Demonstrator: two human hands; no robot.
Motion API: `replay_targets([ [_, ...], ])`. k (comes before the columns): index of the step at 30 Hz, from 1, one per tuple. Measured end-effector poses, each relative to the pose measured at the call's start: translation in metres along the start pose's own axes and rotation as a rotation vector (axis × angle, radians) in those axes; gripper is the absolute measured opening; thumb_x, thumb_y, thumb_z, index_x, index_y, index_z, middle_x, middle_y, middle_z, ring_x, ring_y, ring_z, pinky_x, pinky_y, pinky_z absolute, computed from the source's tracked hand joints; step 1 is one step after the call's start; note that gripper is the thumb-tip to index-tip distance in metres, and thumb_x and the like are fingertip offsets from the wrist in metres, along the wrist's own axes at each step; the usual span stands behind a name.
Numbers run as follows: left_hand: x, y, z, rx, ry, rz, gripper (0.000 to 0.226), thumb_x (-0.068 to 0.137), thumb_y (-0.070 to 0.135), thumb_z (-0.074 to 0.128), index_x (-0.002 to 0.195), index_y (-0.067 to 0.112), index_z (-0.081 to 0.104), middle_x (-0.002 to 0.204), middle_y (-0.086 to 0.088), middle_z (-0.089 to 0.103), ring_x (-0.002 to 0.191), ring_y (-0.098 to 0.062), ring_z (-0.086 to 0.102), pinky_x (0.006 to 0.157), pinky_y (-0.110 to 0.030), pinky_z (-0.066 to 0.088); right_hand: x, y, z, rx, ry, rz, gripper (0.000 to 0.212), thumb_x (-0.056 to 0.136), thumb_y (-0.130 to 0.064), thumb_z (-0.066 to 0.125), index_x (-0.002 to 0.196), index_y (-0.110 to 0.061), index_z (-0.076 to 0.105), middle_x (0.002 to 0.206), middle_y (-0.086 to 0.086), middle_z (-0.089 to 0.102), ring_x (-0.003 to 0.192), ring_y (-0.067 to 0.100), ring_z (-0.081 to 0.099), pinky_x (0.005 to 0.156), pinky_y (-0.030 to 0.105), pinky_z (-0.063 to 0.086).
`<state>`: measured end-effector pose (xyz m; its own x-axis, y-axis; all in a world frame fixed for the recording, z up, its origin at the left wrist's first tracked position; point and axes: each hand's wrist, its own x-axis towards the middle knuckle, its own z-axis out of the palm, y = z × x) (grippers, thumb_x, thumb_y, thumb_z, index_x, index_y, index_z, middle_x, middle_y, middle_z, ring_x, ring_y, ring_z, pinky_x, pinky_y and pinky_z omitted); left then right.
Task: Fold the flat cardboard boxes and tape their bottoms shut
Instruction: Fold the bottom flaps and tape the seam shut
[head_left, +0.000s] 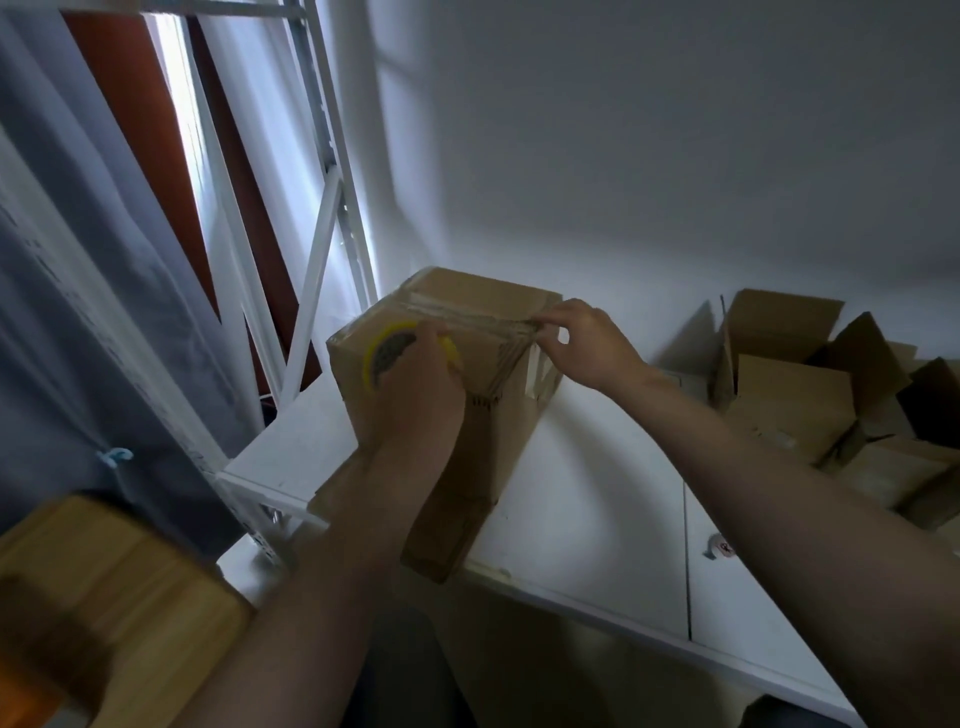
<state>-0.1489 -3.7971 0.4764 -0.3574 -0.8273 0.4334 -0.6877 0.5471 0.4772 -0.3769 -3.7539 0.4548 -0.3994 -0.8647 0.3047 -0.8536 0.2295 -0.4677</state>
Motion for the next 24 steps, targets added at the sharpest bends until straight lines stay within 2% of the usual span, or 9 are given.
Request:
replay_targets([
  [3, 0.004, 0.006, 0.008, 0.098, -0.039, -0.023, 0.043, 0.105, 0.028, 0.048, 0.144, 0.014, 0.036, 0.11, -0.008, 0.067, 0.097, -0.027, 0.067, 0.076, -0.036, 0.055, 0.035, 0.013, 0.008, -0.049, -0.109, 0.029, 0.046, 0.097, -0.018, 0.047, 0.14, -0.026, 0.059, 0.148, 0.01, 0.05, 0.137, 0.035, 0.04, 0.117, 0.047, 0.033],
  [5, 0.005, 0.008, 0.012, 0.113, -0.086, -0.054, 0.06, 0.101, 0.038, 0.055, 0.148, 0.015, 0.028, 0.115, -0.009, 0.065, 0.1, -0.03, 0.068, 0.081, -0.042, 0.058, 0.057, 0.019, 0.012, -0.094, -0.193, 0.076, 0.058, 0.094, -0.014, 0.043, 0.15, -0.032, 0.047, 0.161, 0.012, 0.032, 0.148, 0.037, 0.024, 0.122, 0.048, 0.023],
  [7, 0.005, 0.009, 0.014, 0.082, -0.175, -0.102, 0.083, 0.091, 0.055, 0.064, 0.149, 0.016, 0.02, 0.128, -0.011, 0.06, 0.111, -0.034, 0.064, 0.089, -0.047, 0.055, 0.075, 0.024, 0.015, -0.146, -0.286, 0.077, 0.066, 0.094, -0.009, 0.044, 0.155, -0.034, 0.037, 0.166, 0.016, 0.017, 0.152, 0.039, 0.013, 0.124, 0.051, 0.018],
  [9, 0.003, 0.012, 0.014, 0.099, -0.229, -0.121, 0.099, 0.081, 0.065, 0.07, 0.148, 0.015, 0.017, 0.134, -0.012, 0.056, 0.117, -0.034, 0.061, 0.091, -0.044, 0.051, 0.083, 0.027, 0.017, -0.172, -0.358, 0.06, 0.068, 0.097, -0.009, 0.045, 0.156, -0.038, 0.031, 0.166, 0.018, 0.014, 0.151, 0.042, 0.012, 0.123, 0.053, 0.017],
  [11, 0.001, 0.015, 0.012, 0.131, -0.238, -0.104, 0.106, 0.076, 0.067, 0.073, 0.149, 0.014, 0.016, 0.132, -0.011, 0.057, 0.115, -0.032, 0.062, 0.089, -0.041, 0.05, 0.083, 0.03, 0.016, -0.153, -0.377, 0.043, 0.071, 0.096, -0.008, 0.049, 0.156, -0.04, 0.029, 0.163, 0.019, 0.017, 0.149, 0.041, 0.014, 0.122, 0.051, 0.019],
  [16, -0.004, 0.014, 0.005, 0.032, -0.279, -0.131, 0.1, 0.079, 0.052, 0.079, 0.151, 0.021, 0.017, 0.134, -0.009, 0.055, 0.122, -0.033, 0.057, 0.101, -0.045, 0.048, 0.06, 0.038, 0.002, 0.009, -0.316, 0.04, 0.071, 0.086, -0.002, 0.057, 0.143, -0.043, 0.046, 0.136, 0.01, 0.03, 0.131, 0.031, 0.027, 0.11, 0.032, 0.033],
  [18, -0.006, 0.009, 0.001, -0.039, -0.301, -0.147, 0.1, 0.081, 0.044, 0.079, 0.153, 0.022, 0.014, 0.136, -0.007, 0.051, 0.125, -0.03, 0.053, 0.101, -0.043, 0.047, 0.043, 0.045, -0.008, 0.063, -0.311, 0.058, 0.067, 0.084, -0.004, 0.059, 0.134, -0.047, 0.051, 0.126, 0.004, 0.029, 0.123, 0.025, 0.029, 0.107, 0.03, 0.036],
  [22, -0.005, -0.003, -0.007, -0.098, -0.372, -0.129, 0.102, 0.078, 0.029, 0.083, 0.154, 0.027, 0.014, 0.142, -0.008, 0.044, 0.127, -0.031, 0.049, 0.095, -0.039, 0.045, -0.004, 0.046, -0.026, 0.092, -0.223, 0.118, 0.064, 0.082, -0.009, 0.066, 0.134, -0.046, 0.055, 0.122, 0.001, 0.029, 0.12, 0.021, 0.028, 0.105, 0.027, 0.03],
  [24, 0.0, -0.01, -0.008, -0.13, -0.368, -0.131, 0.103, 0.075, 0.023, 0.084, 0.154, 0.025, 0.019, 0.142, -0.01, 0.045, 0.127, -0.033, 0.049, 0.097, -0.042, 0.047, -0.027, 0.04, -0.027, 0.127, -0.164, 0.154, 0.06, 0.083, -0.012, 0.068, 0.134, -0.043, 0.057, 0.122, 0.002, 0.03, 0.119, 0.021, 0.029, 0.109, 0.027, 0.028],
])
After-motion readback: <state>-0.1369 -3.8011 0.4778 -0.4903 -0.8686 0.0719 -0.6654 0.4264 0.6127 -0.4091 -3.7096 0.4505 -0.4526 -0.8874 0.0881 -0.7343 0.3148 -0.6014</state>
